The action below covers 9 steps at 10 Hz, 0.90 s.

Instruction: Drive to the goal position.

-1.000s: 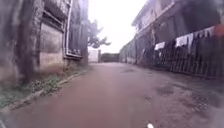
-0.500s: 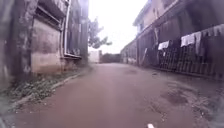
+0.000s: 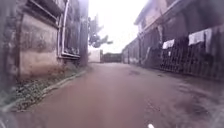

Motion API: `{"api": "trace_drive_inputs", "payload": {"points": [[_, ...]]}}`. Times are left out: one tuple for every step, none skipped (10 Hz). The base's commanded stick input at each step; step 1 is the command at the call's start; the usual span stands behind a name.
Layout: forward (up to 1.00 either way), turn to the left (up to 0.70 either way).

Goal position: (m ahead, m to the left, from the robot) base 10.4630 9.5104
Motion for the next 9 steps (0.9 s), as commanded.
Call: {"api": "trace_drive_inputs", "payload": {"points": [[0.70,0.00],[0.70,0.00],[0.70,0.00],[0.70,0.00],[0.70,0.00],[0.70,0.00],[0.70,0.00],[0.70,0.00],[0.70,0.00]]}}
